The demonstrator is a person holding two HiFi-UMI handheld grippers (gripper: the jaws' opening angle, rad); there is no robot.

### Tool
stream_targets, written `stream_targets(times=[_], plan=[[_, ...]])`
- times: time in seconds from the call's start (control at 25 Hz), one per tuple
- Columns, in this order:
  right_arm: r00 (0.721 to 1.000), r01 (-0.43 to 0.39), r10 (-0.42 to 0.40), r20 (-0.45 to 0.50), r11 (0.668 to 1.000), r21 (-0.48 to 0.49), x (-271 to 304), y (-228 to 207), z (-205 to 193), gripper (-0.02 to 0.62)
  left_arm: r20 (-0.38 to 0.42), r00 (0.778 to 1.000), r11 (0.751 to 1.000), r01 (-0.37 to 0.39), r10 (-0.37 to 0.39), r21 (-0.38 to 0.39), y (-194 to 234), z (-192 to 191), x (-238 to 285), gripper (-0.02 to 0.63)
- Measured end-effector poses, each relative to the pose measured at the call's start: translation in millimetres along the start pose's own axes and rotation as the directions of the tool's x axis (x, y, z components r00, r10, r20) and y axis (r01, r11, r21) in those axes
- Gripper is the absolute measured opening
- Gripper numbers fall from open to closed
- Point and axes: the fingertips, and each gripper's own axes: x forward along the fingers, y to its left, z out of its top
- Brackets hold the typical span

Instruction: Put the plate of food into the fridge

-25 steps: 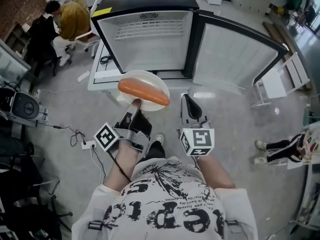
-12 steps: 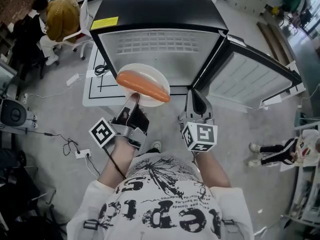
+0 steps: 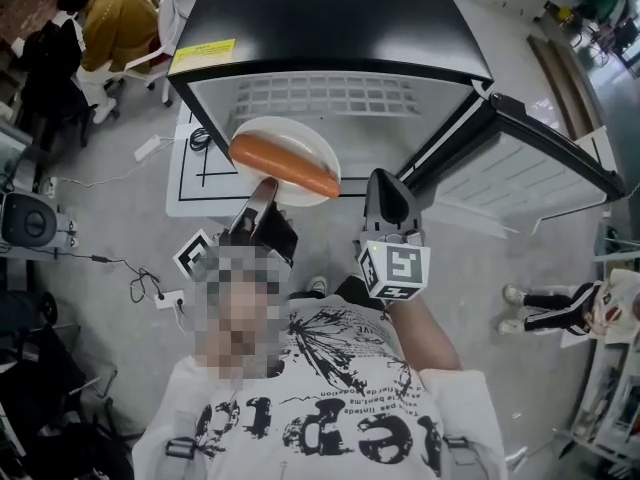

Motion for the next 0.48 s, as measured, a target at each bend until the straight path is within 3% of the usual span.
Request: stream_targets(times=[0.24, 0.48], plan=[[0.993, -0.117, 0.117, -0.026, 0.993, -0.007, 32.6, -2.8, -7.2, 0.000, 0.062, 0.998, 1.000, -0.019, 0.019, 0.010, 4.8, -2.2, 21.7, 0.020], [0.984, -0.175, 0.174, -0.036, 0.984, -0.032, 53.4, -22.1, -1.7, 0.000, 0.104, 0.995, 1.000, -0.015, 0.014, 0.003, 2.6, -4.7, 55.0, 0.021]])
